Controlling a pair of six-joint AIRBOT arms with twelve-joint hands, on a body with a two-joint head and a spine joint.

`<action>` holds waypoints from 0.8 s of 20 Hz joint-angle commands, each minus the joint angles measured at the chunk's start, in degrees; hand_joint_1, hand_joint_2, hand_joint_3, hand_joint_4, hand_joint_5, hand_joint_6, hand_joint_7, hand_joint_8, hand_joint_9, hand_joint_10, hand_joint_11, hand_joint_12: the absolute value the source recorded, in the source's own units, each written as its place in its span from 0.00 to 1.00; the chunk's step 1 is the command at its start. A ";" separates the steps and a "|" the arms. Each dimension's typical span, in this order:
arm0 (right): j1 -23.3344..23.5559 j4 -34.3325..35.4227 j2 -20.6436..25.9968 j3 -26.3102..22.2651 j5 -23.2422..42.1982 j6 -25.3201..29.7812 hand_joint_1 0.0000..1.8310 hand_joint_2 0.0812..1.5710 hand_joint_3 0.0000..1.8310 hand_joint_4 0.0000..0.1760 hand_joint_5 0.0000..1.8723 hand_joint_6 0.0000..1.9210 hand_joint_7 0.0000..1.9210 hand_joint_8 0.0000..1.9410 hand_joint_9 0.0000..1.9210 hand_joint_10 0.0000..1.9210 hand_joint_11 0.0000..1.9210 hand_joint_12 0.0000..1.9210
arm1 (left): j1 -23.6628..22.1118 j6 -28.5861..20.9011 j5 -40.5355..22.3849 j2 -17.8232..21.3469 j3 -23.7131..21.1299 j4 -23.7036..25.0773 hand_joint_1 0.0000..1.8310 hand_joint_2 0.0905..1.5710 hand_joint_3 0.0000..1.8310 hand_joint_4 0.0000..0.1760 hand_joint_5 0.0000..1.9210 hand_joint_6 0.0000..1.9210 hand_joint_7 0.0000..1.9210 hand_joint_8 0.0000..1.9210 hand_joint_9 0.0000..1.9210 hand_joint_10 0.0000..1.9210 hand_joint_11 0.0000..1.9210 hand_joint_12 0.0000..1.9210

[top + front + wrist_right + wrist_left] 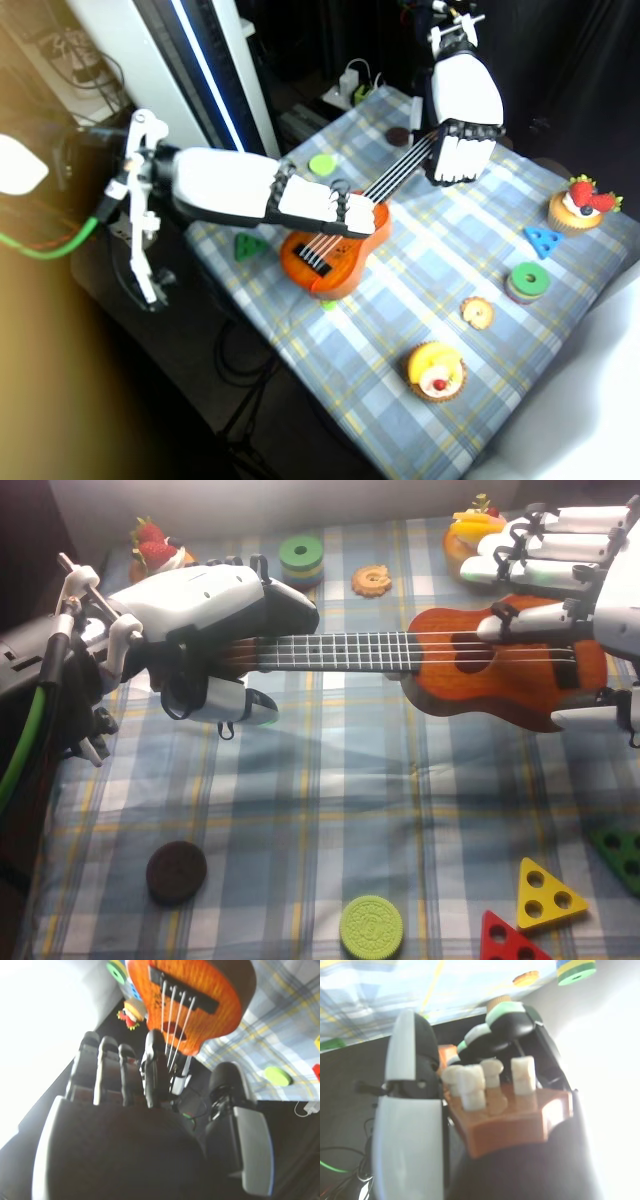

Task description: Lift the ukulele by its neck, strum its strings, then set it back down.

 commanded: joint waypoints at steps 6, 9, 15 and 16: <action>1.06 0.33 0.25 -1.26 7.62 1.80 0.03 0.83 0.01 0.27 0.42 0.04 0.02 0.00 0.00 0.00 0.00 0.00 | -0.27 -0.59 -6.71 0.19 0.58 -0.42 0.81 0.67 0.10 0.00 0.31 1.00 0.37 0.98 0.47 1.00 0.47 1.00; 1.10 0.80 1.62 -2.16 10.14 1.84 0.03 0.82 0.00 0.03 0.44 0.04 0.05 0.01 0.00 0.00 0.01 0.01 | -0.14 -0.61 -5.94 -0.17 1.08 -1.02 0.84 0.68 0.02 0.00 0.33 1.00 0.37 1.00 0.46 1.00 0.45 1.00; 4.01 4.88 6.24 -3.77 13.78 -2.44 0.02 0.79 0.00 0.25 0.13 0.00 0.03 0.00 0.00 0.00 0.00 0.00 | 0.48 -0.63 -3.62 -1.18 2.34 -1.94 0.78 0.72 0.01 0.00 0.28 1.00 0.33 1.00 0.41 1.00 0.35 1.00; 4.61 5.76 6.94 -4.15 14.19 -3.61 0.00 0.82 0.00 0.26 0.15 0.01 0.03 0.00 0.00 0.00 0.00 0.00 | 0.61 -0.60 -3.23 -1.35 2.61 -2.22 0.78 0.72 0.01 0.00 0.28 1.00 0.33 1.00 0.40 1.00 0.34 1.00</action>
